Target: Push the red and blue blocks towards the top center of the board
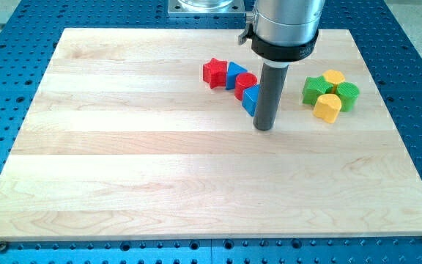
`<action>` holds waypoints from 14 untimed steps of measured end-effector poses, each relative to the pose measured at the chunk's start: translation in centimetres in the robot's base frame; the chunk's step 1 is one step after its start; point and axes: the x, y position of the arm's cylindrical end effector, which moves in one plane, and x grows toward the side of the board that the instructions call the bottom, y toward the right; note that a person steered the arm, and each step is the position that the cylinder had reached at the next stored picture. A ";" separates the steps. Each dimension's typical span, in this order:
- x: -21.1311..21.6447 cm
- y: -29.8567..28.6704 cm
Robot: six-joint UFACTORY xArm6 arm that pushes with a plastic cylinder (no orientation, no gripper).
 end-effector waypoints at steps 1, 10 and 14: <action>0.0 -0.2; -5.1 0.7; -9.7 2.3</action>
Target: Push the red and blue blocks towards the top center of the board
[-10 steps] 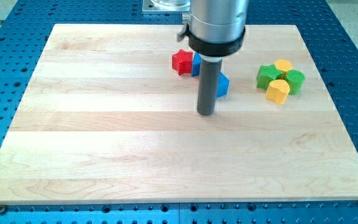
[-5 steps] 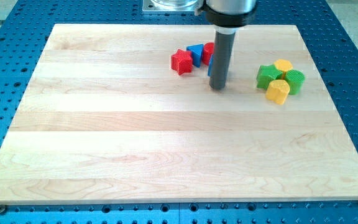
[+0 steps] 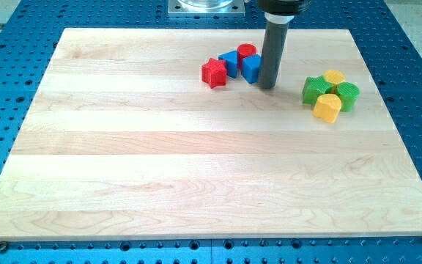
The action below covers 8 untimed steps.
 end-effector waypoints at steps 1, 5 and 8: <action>-1.5 0.1; -1.0 -4.1; 1.0 -7.2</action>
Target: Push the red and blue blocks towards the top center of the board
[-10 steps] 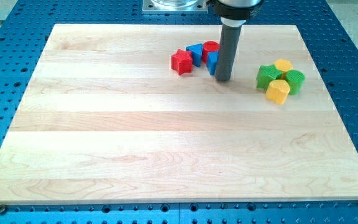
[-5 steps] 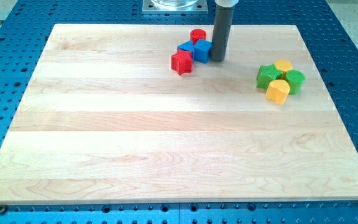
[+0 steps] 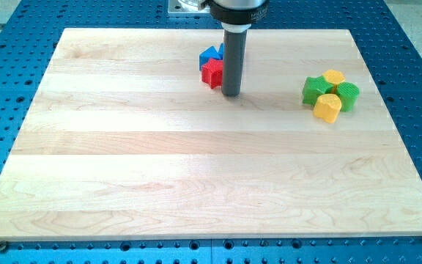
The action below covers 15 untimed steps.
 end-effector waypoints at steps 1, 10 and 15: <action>-2.2 0.0; -11.2 -9.7; -14.6 -5.9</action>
